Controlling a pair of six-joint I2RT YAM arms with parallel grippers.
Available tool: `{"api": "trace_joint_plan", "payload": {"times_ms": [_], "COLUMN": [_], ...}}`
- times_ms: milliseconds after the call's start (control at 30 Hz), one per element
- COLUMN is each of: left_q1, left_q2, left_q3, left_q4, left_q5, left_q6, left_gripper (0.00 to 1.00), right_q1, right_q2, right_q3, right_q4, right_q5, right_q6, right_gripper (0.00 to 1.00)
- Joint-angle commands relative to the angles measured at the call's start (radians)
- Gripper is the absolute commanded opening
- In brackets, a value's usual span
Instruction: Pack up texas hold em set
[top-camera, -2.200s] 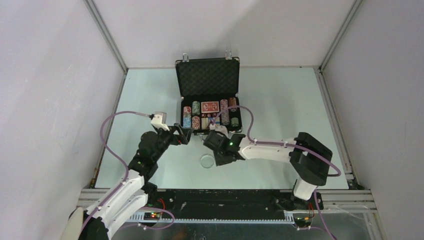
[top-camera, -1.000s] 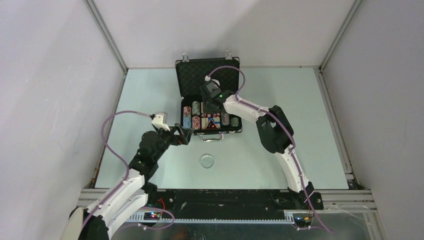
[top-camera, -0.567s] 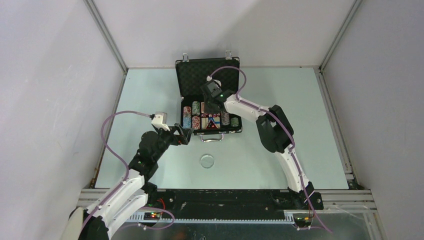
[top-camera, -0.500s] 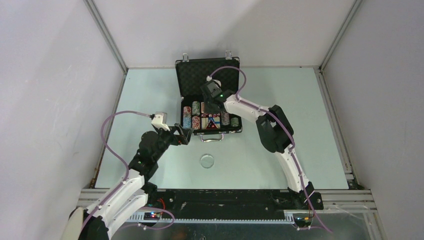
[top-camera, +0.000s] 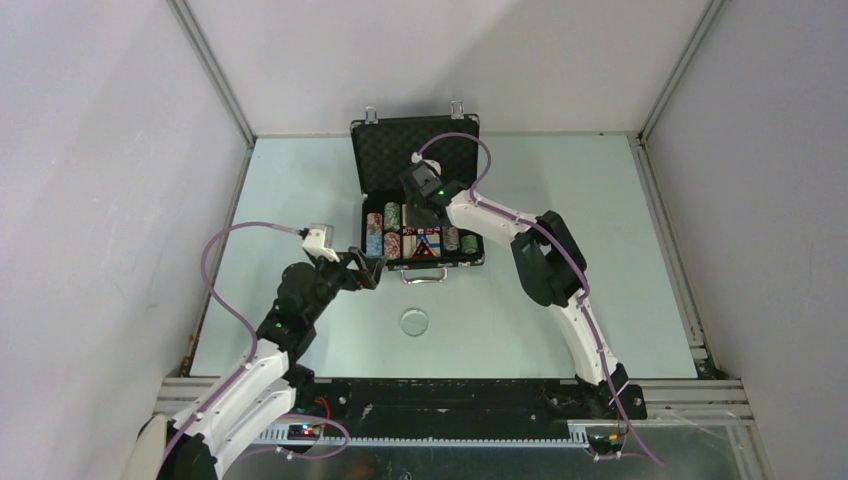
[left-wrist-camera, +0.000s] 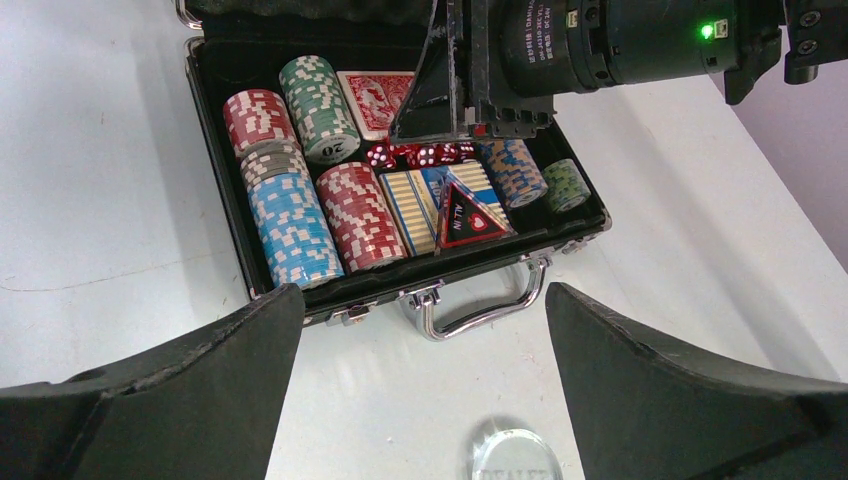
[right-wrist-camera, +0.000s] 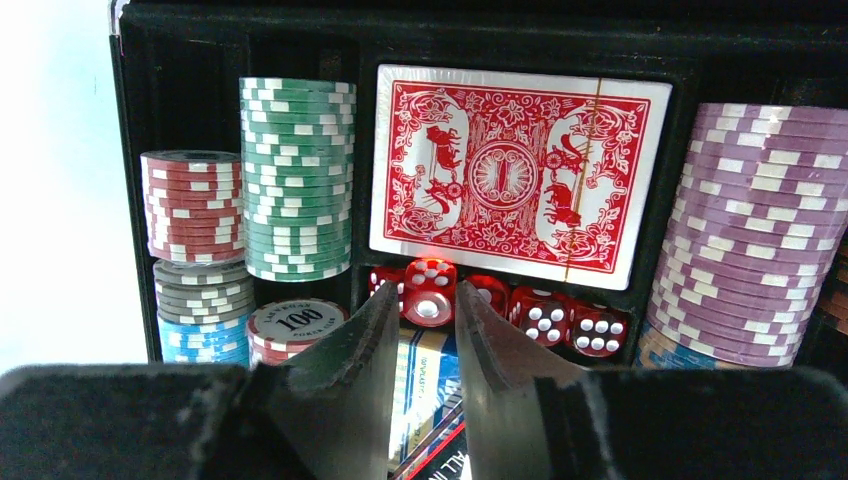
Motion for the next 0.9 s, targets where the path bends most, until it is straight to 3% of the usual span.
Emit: {"api": "trace_joint_plan", "payload": {"times_ms": [0,100,300,667,867], "left_q1": [-0.007,-0.006,-0.007,-0.007,-0.008], "left_q2": [-0.014,-0.013,-0.011,-0.01,-0.007], "left_q3": [0.035,0.035,0.035,0.035,0.035], "left_q4": [0.008,0.01,0.01,0.009,0.012], "left_q5": [-0.009,-0.009,-0.009,-0.011,-0.012], "left_q6": [0.022,0.022,0.024,0.025,0.026], "left_gripper": [0.98,0.98,0.98,0.98,0.98], "right_q1": [0.022,0.025,0.02,0.011,-0.008], "right_q2": [-0.027,-0.034,-0.075,-0.023,0.009], "right_q3": [0.004,0.005,0.016,0.126,0.162], "right_q4": [-0.077,-0.077,-0.077,-0.075,-0.068], "right_q5": [-0.005,-0.006,0.01,0.024,0.028], "right_q6": [0.002,-0.004,-0.021,-0.083,-0.104], "right_gripper": [0.33,0.41,0.45,0.3,0.29]}}
